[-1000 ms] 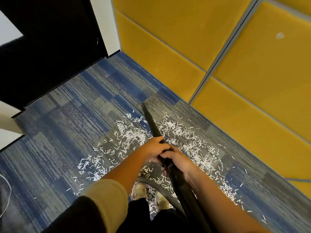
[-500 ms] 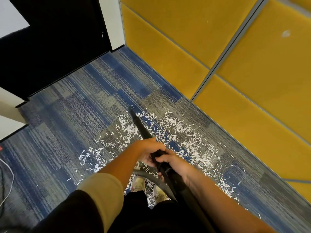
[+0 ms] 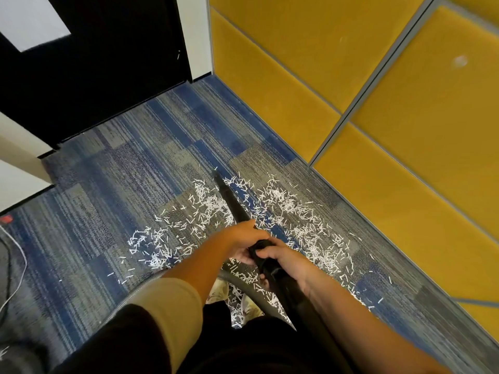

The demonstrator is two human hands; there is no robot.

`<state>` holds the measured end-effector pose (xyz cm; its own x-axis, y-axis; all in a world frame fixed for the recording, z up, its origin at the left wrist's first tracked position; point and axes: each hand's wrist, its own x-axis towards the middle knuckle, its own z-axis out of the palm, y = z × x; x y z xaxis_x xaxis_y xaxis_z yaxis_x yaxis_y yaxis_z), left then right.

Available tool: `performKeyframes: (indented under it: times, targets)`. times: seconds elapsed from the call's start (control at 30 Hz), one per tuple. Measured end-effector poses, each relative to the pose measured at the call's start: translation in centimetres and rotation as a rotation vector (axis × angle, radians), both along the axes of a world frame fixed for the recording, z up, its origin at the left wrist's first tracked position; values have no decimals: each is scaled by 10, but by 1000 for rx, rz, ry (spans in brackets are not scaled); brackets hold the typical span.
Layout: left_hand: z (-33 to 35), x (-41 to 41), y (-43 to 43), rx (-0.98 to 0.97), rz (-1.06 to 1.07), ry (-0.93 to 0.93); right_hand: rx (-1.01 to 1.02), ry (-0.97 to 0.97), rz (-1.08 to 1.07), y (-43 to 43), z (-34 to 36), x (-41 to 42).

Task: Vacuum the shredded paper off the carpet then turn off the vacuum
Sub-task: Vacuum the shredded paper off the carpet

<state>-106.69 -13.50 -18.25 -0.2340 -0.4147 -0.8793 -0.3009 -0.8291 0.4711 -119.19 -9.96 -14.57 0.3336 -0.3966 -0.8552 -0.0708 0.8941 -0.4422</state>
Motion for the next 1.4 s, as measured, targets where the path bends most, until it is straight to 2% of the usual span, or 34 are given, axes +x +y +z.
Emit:
performKeyframes:
  times: [0.27, 0.53, 1.13, 1.4]
  targets:
    - [-6, 0, 0, -67, -2, -17, -3, 21, -31, -2, 0, 4]
    - [-8, 15, -3, -86, 8, -21, -44, 83, 29, -5, -3, 23]
    - [-14, 51, 1, -115, 9, -27, -44, 84, 8, 0, -11, 58]
    - [-19, 76, 1, -148, 28, -48, -41, 27, 27, -4, -7, 82]
